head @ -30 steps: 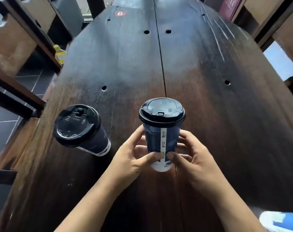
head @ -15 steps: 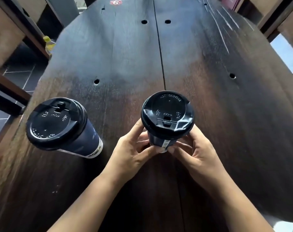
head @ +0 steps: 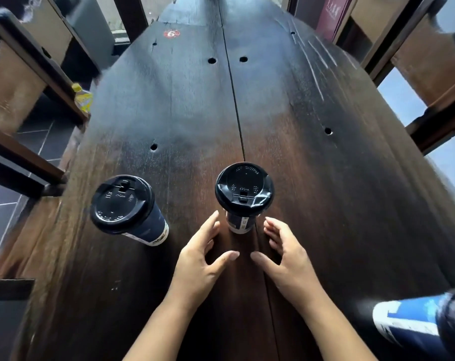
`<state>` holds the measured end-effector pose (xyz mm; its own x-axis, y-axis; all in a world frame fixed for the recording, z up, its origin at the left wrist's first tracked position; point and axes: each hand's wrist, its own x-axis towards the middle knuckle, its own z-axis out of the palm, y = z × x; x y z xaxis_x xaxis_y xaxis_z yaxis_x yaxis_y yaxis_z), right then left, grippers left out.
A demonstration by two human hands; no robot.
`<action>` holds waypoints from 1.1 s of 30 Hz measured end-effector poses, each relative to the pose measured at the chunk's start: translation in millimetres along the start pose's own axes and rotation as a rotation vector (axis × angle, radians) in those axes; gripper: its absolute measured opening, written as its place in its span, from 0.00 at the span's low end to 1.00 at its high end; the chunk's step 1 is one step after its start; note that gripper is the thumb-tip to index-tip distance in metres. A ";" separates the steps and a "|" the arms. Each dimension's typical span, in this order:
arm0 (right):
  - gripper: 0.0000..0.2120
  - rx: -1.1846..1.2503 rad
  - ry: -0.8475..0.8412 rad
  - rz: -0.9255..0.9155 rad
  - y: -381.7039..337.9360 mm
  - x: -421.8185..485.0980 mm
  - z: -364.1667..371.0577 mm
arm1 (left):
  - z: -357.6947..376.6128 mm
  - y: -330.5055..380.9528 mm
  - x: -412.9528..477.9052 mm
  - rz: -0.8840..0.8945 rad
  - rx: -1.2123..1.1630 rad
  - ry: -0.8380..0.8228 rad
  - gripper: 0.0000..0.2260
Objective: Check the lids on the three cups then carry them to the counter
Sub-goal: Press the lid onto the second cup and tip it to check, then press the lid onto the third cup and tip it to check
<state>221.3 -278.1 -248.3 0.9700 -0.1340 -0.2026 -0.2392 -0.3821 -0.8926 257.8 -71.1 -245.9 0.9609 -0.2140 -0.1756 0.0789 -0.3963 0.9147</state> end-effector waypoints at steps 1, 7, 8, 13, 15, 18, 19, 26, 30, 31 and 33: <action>0.36 -0.061 0.006 0.025 -2.6 -10.3 0.0 | -1.8 4.0 -8.2 -0.021 0.050 -0.020 0.39; 0.40 -0.233 -0.119 0.266 -38.3 -63.1 -5.5 | -21.1 30.6 -50.7 -0.120 0.335 -0.281 0.40; 0.40 -0.234 -0.127 0.302 -45.3 -72.6 -6.7 | -24.1 35.5 -59.4 -0.119 0.388 -0.324 0.39; 0.38 -0.407 -0.191 0.330 -78.5 -117.0 -21.9 | -29.5 74.9 -102.2 -0.107 0.643 -0.406 0.33; 0.37 -0.451 -0.176 0.327 -91.6 -133.1 -31.2 | -28.6 88.2 -115.0 -0.078 0.726 -0.422 0.29; 0.34 -0.534 -0.149 0.302 -110.8 -153.9 -48.7 | -25.9 105.8 -127.1 -0.034 0.778 -0.428 0.26; 0.32 -0.555 -0.138 0.286 -116.5 -161.4 -54.3 | -23.4 111.8 -129.4 -0.016 0.781 -0.432 0.25; 0.27 -0.584 0.016 0.091 -149.2 -212.3 -120.9 | 26.8 154.3 -124.5 0.031 0.617 -0.477 0.25; 0.26 -0.665 0.148 0.032 -142.4 -230.0 -170.4 | 65.7 176.0 -118.2 0.057 0.558 -0.524 0.27; 0.26 -0.670 0.176 0.045 -138.0 -231.3 -180.0 | 75.1 179.6 -115.9 0.061 0.545 -0.528 0.27; 0.28 -0.678 0.221 0.080 -127.2 -229.0 -194.6 | 93.1 183.8 -110.0 0.056 0.518 -0.540 0.29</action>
<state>21.3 -376.7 -9.9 0.9344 -0.3398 -0.1069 -0.3524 -0.8379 -0.4168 141.9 -203.6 -92.4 0.6854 -0.6018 -0.4098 -0.2297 -0.7129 0.6626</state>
